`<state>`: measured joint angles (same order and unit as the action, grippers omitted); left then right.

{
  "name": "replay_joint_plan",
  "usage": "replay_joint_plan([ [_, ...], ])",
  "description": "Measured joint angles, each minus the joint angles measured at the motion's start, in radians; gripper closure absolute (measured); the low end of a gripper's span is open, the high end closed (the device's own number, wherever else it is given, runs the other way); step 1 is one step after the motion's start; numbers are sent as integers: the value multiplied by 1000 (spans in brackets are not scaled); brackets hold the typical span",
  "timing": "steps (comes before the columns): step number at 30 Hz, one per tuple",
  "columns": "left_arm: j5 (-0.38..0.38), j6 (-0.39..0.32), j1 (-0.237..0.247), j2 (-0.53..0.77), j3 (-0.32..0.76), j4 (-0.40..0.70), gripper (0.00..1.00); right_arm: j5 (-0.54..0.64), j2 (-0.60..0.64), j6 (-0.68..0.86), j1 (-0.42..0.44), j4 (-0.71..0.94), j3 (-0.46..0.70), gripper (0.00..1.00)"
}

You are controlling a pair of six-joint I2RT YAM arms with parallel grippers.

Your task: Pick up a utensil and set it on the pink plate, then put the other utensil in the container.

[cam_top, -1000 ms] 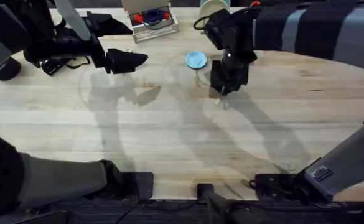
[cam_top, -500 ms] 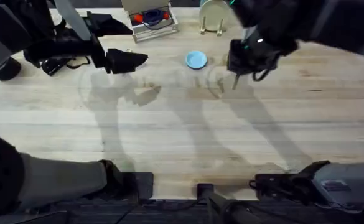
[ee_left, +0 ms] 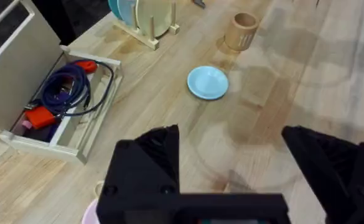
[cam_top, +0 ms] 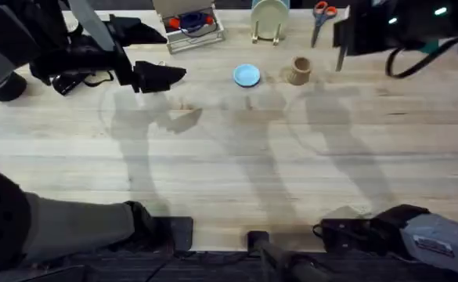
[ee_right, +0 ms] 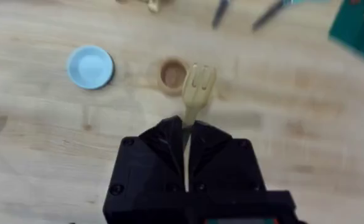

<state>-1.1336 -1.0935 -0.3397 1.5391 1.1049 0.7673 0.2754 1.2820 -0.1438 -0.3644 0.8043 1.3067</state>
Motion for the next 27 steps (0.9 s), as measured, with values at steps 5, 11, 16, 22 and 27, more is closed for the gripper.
replay_joint_plan([
  [5,0,0,0,0,0,0,7,-181,-39,253,93,-55,0,970],
  [11,0,0,0,0,0,0,7,-460,-43,487,240,-63,0,970],
  [16,0,0,0,0,0,0,8,-742,-43,643,395,-64,0,970],
  [22,0,0,0,0,0,0,8,-1067,-41,794,582,-72,0,970],
  [27,0,0,0,0,0,0,8,-1287,-2,915,672,-73,0,970],
])
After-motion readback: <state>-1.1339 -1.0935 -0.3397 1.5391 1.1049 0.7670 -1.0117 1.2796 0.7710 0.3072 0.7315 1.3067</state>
